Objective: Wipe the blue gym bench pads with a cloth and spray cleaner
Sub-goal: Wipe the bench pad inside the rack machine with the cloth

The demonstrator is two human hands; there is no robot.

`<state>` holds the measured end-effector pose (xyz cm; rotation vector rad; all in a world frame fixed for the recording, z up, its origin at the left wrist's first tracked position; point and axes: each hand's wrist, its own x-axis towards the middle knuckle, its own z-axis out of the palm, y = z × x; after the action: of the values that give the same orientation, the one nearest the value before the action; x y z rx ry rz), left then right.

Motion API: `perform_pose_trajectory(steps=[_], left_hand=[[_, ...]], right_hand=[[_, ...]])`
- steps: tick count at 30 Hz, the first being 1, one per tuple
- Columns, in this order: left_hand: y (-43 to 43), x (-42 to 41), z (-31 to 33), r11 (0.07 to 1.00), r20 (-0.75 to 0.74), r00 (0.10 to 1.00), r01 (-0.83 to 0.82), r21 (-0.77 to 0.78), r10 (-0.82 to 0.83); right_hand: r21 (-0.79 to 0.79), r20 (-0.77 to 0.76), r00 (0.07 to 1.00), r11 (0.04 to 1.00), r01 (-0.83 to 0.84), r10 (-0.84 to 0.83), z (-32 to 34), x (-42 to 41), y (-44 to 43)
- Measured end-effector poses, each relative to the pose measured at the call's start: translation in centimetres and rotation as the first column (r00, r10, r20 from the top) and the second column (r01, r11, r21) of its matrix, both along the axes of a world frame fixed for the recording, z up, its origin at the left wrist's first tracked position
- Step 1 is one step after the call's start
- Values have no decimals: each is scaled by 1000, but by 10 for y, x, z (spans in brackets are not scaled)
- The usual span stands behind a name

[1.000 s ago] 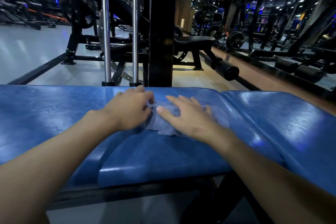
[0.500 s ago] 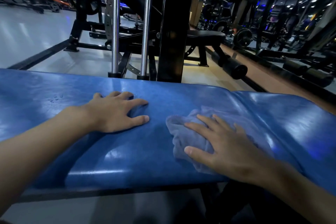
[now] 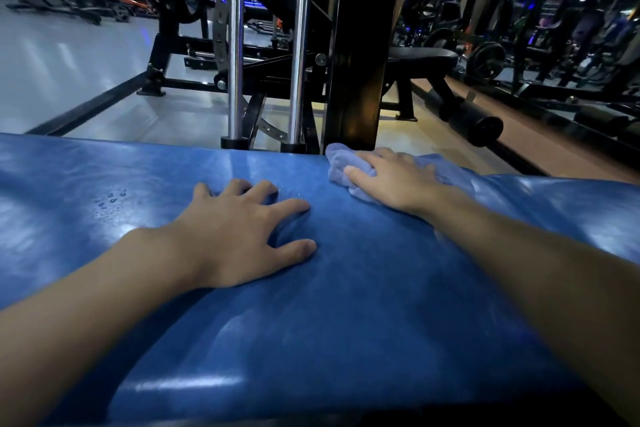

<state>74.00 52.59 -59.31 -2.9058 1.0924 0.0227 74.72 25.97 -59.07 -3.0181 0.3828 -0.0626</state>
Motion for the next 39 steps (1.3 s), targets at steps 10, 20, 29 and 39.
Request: perform_pose_trajectory(steps=[10,20,29,39], left_hand=[[3,-4,1,1000,-46,999,-19,-14,19],[12,-5,10,1000,-59,998,-11,-5,11],[23,2,-3,1000,-1,1000,-5,8,5],[24,1,-8,1000,52,999,4,-17,-3]], right_hand=[[-24,28,995,995,-96,97,-6,-111,31],[-45,-129,982,988,-146,139,8,-212,58],[-47,-8,992,990,-130,130,-3,-117,41],[31,44,998,999,-40,38,-8,22,4]])
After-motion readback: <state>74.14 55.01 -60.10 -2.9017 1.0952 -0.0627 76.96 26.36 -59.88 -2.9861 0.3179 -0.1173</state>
